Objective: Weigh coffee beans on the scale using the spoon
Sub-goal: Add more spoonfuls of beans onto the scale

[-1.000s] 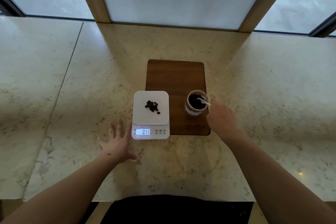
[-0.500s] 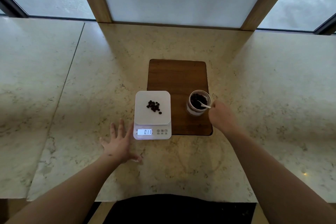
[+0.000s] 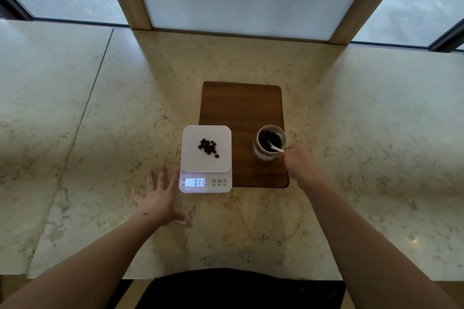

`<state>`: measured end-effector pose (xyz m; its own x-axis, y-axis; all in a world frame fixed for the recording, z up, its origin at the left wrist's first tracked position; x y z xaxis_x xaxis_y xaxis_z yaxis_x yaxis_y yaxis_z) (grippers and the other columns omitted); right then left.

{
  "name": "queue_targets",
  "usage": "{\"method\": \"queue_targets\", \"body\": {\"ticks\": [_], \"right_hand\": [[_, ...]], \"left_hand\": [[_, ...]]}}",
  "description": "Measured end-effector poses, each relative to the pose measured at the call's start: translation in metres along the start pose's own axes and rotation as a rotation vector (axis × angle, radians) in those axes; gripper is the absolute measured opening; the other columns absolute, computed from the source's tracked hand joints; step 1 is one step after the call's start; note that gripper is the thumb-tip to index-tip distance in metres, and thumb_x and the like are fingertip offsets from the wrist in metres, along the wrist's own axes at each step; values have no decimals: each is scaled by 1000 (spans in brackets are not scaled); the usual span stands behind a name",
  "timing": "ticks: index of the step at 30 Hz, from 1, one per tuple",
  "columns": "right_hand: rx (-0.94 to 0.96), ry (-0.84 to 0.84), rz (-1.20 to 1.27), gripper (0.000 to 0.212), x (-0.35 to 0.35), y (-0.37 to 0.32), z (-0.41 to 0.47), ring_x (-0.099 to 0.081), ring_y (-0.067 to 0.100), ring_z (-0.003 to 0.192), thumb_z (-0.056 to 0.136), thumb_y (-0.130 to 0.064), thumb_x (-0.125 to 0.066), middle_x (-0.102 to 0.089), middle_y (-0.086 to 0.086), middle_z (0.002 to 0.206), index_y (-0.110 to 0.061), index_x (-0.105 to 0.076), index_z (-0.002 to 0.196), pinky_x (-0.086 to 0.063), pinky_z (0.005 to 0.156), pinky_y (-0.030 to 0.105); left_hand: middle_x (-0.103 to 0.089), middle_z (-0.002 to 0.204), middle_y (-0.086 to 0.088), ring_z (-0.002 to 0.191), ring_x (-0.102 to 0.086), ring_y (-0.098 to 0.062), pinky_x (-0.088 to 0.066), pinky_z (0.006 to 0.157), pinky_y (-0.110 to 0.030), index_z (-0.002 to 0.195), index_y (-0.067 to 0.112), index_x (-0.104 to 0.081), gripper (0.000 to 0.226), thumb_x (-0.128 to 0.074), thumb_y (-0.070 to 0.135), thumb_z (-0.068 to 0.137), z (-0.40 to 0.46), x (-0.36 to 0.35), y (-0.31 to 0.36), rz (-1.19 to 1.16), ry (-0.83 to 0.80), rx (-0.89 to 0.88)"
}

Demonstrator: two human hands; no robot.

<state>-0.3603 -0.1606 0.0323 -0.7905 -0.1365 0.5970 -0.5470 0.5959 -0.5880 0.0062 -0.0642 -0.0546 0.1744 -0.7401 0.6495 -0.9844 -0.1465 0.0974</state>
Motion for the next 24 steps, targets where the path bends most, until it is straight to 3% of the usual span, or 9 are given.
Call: {"method": "queue_targets", "body": {"ticks": [7, 11, 19, 24], "right_hand": [[-101, -18, 121, 31, -3, 11, 5, -30, 18, 44, 94, -4, -36, -36, 4, 57, -15, -50, 69, -22, 36, 20], [-177, -21, 201, 31, -5, 17, 5, -29, 17, 46, 98, -9, -34, -34, 3, 58, -12, -58, 79, -21, 37, 24], [-237, -43, 349, 32, -11, 21, -2, -24, 15, 46, 98, -9, -34, -30, 3, 59, -9, -61, 81, -17, 40, 26], [-152, -109, 347, 27, -9, 15, -8, -35, 14, 52, 97, -12, -43, -42, 0, 65, -20, -56, 75, -28, 47, 30]], "left_hand": [[54, 150, -2, 137, 48, -36, 0, 110, -82, 137, 46, 48, 156, -75, 85, 49, -1, 1, 1, 4, -3, -4], [55, 150, -2, 138, 47, -36, 0, 110, -82, 138, 46, 47, 157, -76, 84, 49, 0, 1, 1, 4, -3, 0], [55, 149, -2, 136, 50, -36, 2, 110, -82, 137, 46, 48, 156, -75, 85, 50, 1, 1, 1, 5, -13, 4], [54, 151, -2, 137, 48, -36, 2, 110, -82, 139, 47, 47, 158, -76, 85, 48, 1, 0, 0, -2, -6, 5]]}}
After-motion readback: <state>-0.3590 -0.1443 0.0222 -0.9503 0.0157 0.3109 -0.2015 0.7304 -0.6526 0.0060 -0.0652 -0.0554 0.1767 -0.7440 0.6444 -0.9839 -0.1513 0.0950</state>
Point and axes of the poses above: each hand's wrist, its own z-axis towards the middle knuckle, its own x-axis out of the back of the hand, y = z × x, the point moved 7 cm from there along z, towards the middle knuckle
